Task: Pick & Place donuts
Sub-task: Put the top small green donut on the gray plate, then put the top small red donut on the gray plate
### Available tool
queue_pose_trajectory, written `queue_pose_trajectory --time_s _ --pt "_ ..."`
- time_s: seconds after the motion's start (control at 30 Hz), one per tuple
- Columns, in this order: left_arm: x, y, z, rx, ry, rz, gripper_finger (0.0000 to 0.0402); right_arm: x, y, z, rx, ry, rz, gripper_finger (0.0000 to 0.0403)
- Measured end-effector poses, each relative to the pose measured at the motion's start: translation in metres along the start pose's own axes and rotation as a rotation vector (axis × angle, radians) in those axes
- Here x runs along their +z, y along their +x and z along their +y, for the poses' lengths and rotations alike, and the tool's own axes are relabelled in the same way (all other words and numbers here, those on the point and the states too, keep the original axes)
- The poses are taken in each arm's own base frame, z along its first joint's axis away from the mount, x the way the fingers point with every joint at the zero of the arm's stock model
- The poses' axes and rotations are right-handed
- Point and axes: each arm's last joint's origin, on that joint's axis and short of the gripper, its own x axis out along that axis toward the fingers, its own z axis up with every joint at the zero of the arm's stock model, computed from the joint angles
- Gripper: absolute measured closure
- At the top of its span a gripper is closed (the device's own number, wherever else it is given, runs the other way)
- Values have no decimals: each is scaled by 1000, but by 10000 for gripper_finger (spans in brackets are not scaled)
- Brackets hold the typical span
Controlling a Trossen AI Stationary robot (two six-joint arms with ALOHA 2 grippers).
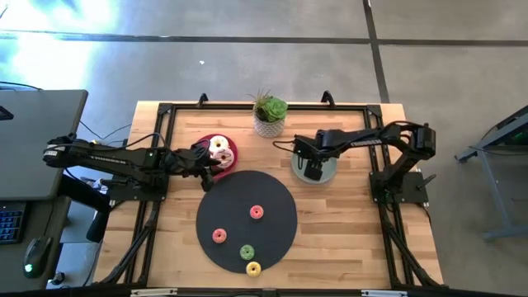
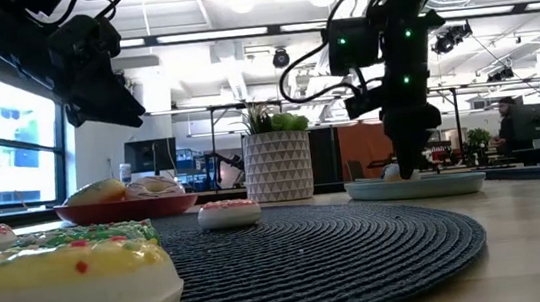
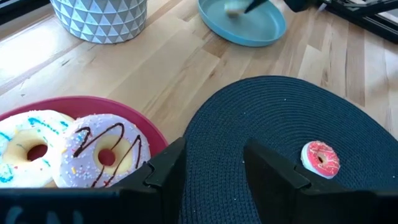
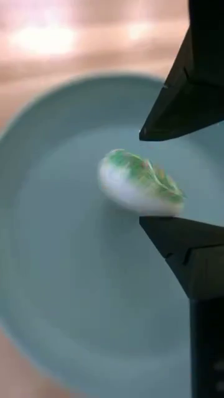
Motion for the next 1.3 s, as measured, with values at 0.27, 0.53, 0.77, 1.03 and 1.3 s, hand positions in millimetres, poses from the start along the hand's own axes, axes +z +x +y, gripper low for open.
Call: queue_pose_trajectory --time_s 0.27,0.53,0.77,1.03,1.3 --pt "0 0 0 -1 0 1 247 -1 -4 14 44 2 -8 199" --pt "0 0 0 -3 0 1 247 16 -28 47 167 -91 -156 209" --pt "0 0 0 -5 0 2 247 46 -60 108 471 -273 -675 202" --pt "0 0 0 -5 0 3 247 53 -47 160 596 -369 -876 207" --pt "0 0 0 -6 0 3 247 54 -6 177 578 -340 -795 219"
